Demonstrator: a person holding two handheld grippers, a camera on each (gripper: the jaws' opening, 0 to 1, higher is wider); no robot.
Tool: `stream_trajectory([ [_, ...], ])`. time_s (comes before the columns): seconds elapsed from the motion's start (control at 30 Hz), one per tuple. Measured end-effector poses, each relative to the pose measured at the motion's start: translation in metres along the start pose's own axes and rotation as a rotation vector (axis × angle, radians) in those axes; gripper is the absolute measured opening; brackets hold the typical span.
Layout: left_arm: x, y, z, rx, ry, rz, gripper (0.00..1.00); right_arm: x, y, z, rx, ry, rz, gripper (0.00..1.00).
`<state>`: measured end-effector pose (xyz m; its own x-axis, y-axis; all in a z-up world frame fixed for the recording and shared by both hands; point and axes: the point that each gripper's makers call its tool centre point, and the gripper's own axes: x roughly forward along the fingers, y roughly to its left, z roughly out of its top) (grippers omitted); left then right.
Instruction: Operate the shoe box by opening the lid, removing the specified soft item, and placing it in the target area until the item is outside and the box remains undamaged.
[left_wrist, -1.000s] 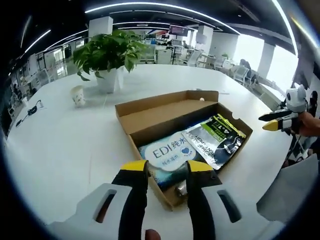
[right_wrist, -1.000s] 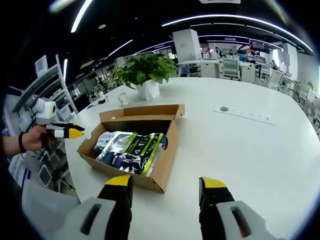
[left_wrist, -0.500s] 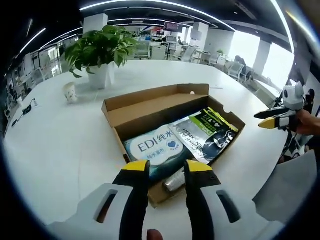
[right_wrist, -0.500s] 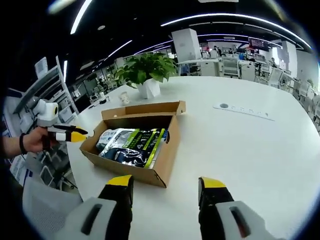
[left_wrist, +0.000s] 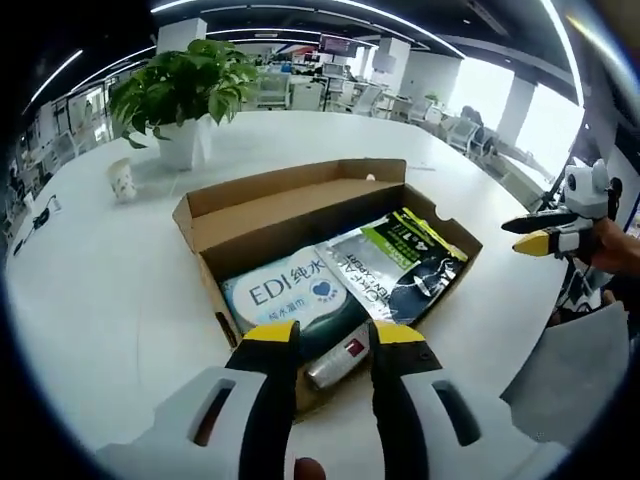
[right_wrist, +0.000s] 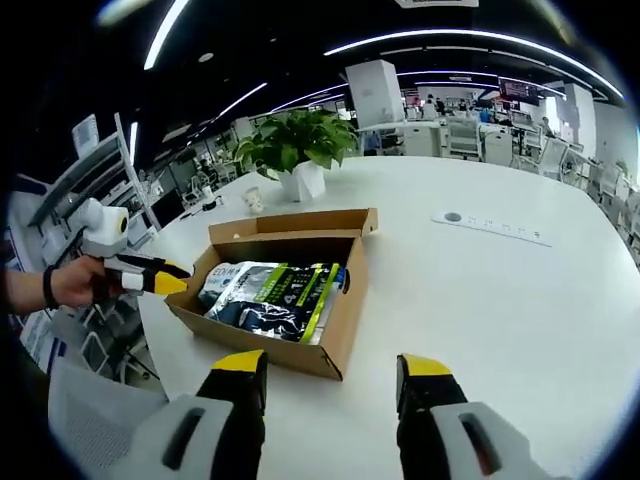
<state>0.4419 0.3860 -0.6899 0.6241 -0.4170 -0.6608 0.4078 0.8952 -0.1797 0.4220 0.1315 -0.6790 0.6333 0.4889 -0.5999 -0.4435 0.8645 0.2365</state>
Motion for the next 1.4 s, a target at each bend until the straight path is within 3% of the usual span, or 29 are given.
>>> stream_trajectory([
  [0.4,0.024,-0.025,0.002,-0.023,0.036,-0.076,0.28,0.000,0.012,-0.002,-0.029,0.015,0.011,0.50],
  [0.53,0.031,-0.029,-0.001,-0.065,0.060,-0.087,0.28,0.000,0.013,-0.003,-0.056,0.026,0.010,0.50],
  [0.77,0.042,-0.030,-0.009,-0.101,0.114,-0.085,0.27,-0.002,0.011,-0.005,-0.061,0.036,0.006,0.50],
  [1.4,0.060,-0.035,-0.015,-0.220,0.181,-0.129,0.19,0.006,0.014,-0.006,-0.074,0.070,0.022,0.50],
])
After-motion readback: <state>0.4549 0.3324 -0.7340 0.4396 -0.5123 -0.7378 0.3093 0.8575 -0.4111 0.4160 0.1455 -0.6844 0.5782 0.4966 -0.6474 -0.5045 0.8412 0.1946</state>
